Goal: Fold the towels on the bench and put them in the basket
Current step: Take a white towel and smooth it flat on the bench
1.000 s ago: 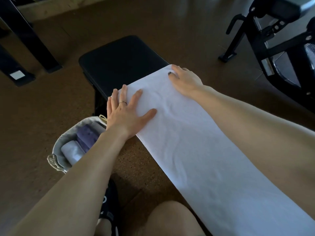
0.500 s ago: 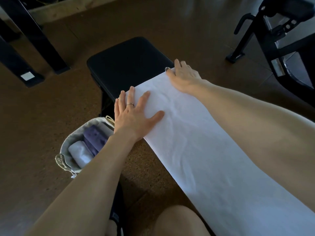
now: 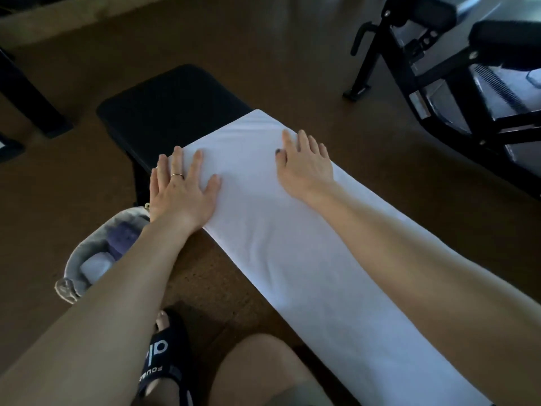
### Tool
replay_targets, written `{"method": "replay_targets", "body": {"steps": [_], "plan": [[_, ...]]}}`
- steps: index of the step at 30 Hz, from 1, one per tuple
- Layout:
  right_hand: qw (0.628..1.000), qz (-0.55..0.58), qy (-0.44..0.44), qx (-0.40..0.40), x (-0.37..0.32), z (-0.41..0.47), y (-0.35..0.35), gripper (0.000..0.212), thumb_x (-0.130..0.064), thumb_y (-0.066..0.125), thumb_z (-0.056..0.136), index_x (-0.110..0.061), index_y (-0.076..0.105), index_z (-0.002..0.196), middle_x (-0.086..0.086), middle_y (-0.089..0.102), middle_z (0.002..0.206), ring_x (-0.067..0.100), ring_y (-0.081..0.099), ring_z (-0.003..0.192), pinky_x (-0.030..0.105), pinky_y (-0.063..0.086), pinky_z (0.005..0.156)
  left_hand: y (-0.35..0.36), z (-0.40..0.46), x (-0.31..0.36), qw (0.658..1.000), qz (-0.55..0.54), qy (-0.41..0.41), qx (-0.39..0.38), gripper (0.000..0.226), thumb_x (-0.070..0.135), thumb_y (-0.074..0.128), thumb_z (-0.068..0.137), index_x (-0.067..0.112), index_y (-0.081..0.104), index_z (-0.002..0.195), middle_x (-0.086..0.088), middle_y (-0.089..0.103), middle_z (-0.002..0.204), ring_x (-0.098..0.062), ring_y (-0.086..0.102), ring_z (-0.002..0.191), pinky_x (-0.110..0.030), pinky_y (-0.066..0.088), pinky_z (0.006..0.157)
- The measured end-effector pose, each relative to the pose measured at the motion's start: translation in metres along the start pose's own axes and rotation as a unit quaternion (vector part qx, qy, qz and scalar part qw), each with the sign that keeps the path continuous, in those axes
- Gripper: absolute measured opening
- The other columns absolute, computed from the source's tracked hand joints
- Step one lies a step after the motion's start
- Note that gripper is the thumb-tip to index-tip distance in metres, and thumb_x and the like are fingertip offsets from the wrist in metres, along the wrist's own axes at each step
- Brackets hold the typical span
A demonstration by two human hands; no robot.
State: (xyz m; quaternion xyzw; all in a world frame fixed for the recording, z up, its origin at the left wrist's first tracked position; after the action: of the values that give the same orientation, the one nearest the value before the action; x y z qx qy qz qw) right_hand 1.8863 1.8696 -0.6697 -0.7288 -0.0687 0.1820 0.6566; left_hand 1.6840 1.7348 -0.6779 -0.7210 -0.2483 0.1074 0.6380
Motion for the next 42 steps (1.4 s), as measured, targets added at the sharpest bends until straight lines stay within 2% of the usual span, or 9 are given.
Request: {"method": "replay_targets", "body": {"steps": [6, 13, 16, 18, 20, 26, 29, 35, 42], "plan": [[0.989, 0.001, -0.15, -0.011, -0.036, -0.071, 0.001, 0.059, -0.043, 0.018, 0.108, -0.022, 0.016, 0.163, 0.006, 0.013, 0.17, 0.027, 0.009, 0.156, 0.045, 0.008, 0.126, -0.002, -0.001, 0.002, 0.999, 0.03, -0.02, -0.02, 0.071, 0.061, 0.007, 0.102, 0.027, -0.009, 0.163, -0.001, -0.018, 0.17, -0.025, -0.017, 0.156, -0.041, -0.009, 0.126], [0.997, 0.018, 0.076, 0.004, 0.09, -0.117, -0.012, 0.061, -0.044, 0.016, 0.108, -0.021, 0.011, 0.164, 0.009, 0.011, 0.171, 0.029, 0.007, 0.157, 0.045, 0.004, 0.128, -0.025, -0.021, -0.005, 0.996, 0.057, -0.055, 0.041, 0.068, 0.043, 0.017, 0.107, 0.008, 0.001, 0.163, -0.011, -0.007, 0.171, -0.027, -0.007, 0.158, -0.041, -0.004, 0.128], [0.999, 0.027, 0.03, 0.03, 0.08, -0.133, -0.024, 0.06, -0.044, 0.018, 0.108, -0.02, 0.014, 0.163, 0.009, 0.016, 0.17, 0.028, 0.011, 0.157, 0.044, 0.009, 0.127, -0.031, -0.061, 0.085, 0.99, 0.062, 0.111, 0.065, 0.066, 0.047, 0.016, 0.108, 0.017, -0.005, 0.164, -0.006, -0.012, 0.171, -0.025, -0.012, 0.157, -0.041, -0.007, 0.127], [0.999, 0.019, 0.004, 0.027, 0.074, -0.145, -0.022, 0.057, -0.044, 0.018, 0.109, -0.022, 0.018, 0.162, 0.005, 0.019, 0.169, 0.025, 0.014, 0.155, 0.042, 0.013, 0.125, -0.013, -0.098, 0.147, 0.97, 0.049, 0.236, 0.019, 0.065, 0.052, 0.013, 0.107, 0.026, -0.005, 0.163, 0.001, -0.014, 0.171, -0.02, -0.014, 0.157, -0.04, -0.008, 0.126], [1.0, -0.002, 0.02, 0.022, 0.091, -0.164, -0.017, 0.056, -0.042, 0.017, 0.109, -0.023, 0.02, 0.161, 0.004, 0.018, 0.169, 0.025, 0.014, 0.155, 0.041, 0.012, 0.125, 0.014, -0.123, 0.168, 0.955, 0.062, 0.286, -0.049, 0.064, 0.056, 0.012, 0.106, 0.032, -0.006, 0.163, 0.007, -0.017, 0.17, -0.017, -0.017, 0.156, -0.042, -0.009, 0.127], [0.977, 0.0, 0.214, 0.011, 0.201, -0.241, -0.023, 0.061, -0.044, 0.016, 0.108, -0.017, 0.02, 0.162, 0.012, 0.04, 0.158, 0.032, 0.032, 0.148, 0.047, 0.019, 0.125, 0.023, -0.115, 0.121, 0.977, 0.065, 0.189, -0.08, 0.066, 0.06, 0.014, 0.104, 0.036, -0.004, 0.163, 0.006, -0.016, 0.17, -0.02, -0.014, 0.157, -0.044, -0.006, 0.126], [0.979, 0.013, 0.203, 0.028, 0.188, -0.241, -0.031, 0.062, -0.044, 0.02, 0.108, -0.014, 0.019, 0.162, 0.016, 0.036, 0.161, 0.035, 0.027, 0.151, 0.048, 0.016, 0.125, 0.02, -0.135, 0.154, 0.975, 0.068, 0.195, -0.082, 0.068, 0.058, 0.017, 0.105, 0.029, -0.004, 0.164, 0.001, -0.016, 0.17, -0.022, -0.013, 0.157, -0.045, -0.004, 0.127], [0.995, 0.031, 0.097, 0.008, 0.165, -0.261, -0.017, 0.06, -0.044, 0.013, 0.109, -0.022, 0.009, 0.164, 0.005, 0.005, 0.172, 0.025, 0.001, 0.158, 0.042, 0.004, 0.128, 0.048, -0.194, 0.208, 0.942, 0.093, 0.302, -0.114, 0.068, 0.062, 0.011, 0.103, 0.038, -0.014, 0.161, 0.007, -0.023, 0.168, -0.018, -0.021, 0.155, -0.045, -0.01, 0.126], [0.966, -0.025, 0.257, 0.022, 0.244, -0.302, -0.025, 0.065, -0.05, 0.014, 0.107, -0.015, 0.019, 0.162, 0.016, 0.04, 0.158, 0.035, 0.033, 0.148, 0.049, 0.018, 0.126, 0.046, -0.203, 0.194, 0.942, 0.135, 0.26, -0.162, 0.088, 0.078, 0.023, 0.095, 0.035, -0.02, 0.159, 0.001, -0.033, 0.165, -0.025, -0.026, 0.154, -0.051, -0.01, 0.125]]}}
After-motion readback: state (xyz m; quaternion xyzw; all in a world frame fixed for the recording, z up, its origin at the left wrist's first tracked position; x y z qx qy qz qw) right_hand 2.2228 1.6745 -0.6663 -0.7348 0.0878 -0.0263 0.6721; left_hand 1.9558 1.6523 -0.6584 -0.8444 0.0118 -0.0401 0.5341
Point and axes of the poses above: each hand's wrist, its own z-axis towards the middle knuckle, its own y-axis out of the palm, x = y × z, the point moved 5 cm from there along z, towards the middle knuckle
